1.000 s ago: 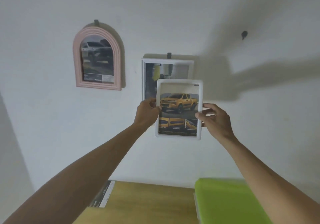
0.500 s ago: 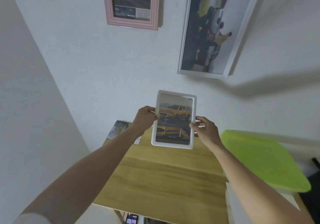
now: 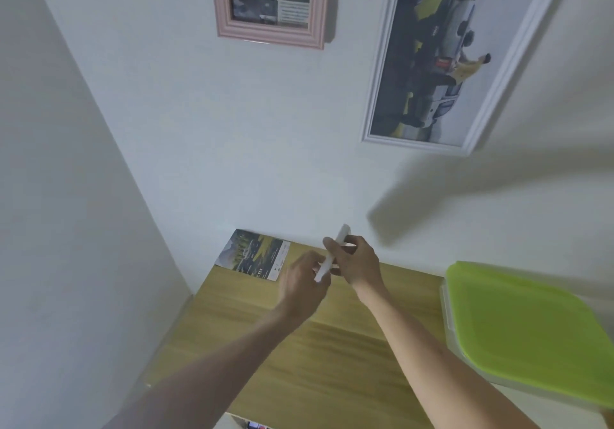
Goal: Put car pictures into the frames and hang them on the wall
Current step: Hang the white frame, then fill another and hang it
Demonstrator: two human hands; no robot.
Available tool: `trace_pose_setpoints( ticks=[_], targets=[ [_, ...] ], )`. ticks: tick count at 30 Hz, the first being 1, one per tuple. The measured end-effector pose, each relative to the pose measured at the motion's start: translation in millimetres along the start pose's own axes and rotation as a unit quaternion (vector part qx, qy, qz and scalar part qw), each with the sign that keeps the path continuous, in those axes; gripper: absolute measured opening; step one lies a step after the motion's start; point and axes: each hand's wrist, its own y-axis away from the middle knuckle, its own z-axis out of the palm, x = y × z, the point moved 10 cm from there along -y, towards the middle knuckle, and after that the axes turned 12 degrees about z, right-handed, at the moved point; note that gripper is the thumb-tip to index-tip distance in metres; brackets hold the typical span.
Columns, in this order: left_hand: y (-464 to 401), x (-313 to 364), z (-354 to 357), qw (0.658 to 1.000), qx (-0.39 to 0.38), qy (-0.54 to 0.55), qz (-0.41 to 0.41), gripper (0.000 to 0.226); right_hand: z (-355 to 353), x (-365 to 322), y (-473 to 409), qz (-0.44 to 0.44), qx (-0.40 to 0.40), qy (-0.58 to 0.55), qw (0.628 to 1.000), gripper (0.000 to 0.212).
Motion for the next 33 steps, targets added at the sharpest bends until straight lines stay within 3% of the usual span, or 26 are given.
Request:
trace_pose_setpoints(
  ticks=[4,9,12,15,18,21,25,28,33],
  targets=[
    [-3.2,11.2,24.5,0.996,-0.002,-0.037,0.076,0.026,-15.3,-3.4,-11.7,0.007,0.017,-0.012,1.0,0.014],
    [-15.6,4.3,35.5,0.99,0.006,-0.019,0.136,0.042,-43.3,15.5,-28.5,0.036,-0.021,-0.08,0.996,0.013],
    [-28.9,-15.8,24.4,0.994,0.017,-0.045,0.098,0.045,-53.6,29.0,-34.4,0.041,-0.061,-0.079,0.994,0.015],
    [-36.1,-40.7,17.5,1.0,-0.012,-0.021,0.015,0.06,-57.0,47.9,-38.7,0.05,-0.089,-0.05,0.994,0.013],
    [-40.1,-49.7,20.1,0.999,-0.05,-0.006,-0.003,0.063,-56.7,53.0,-44.6,0.036,-0.099,-0.025,0.994,0.017],
    [-33.8,-59.5,23.9,0.998,-0.059,-0.012,-0.026,0.061,-59.4,48.6,-40.8,-0.007,-0.041,0.014,0.999,0.03],
    [-22.5,-69.4,20.5,0.997,-0.005,0.008,-0.072,0.054,-61.2,40.3,-23.2,-0.123,0.099,0.074,0.985,0.036],
    [-15.9,-77.5,24.9,0.995,-0.002,0.016,-0.102,0.054,-48.3,44.9,-24.7,-0.166,0.115,0.136,0.97,0.031],
    [-14.3,-89.8,36.1,0.992,-0.027,0.024,-0.122,0.055,-35.9,62.9,-35.1,-0.134,0.107,0.179,0.969,0.043]
  ],
)
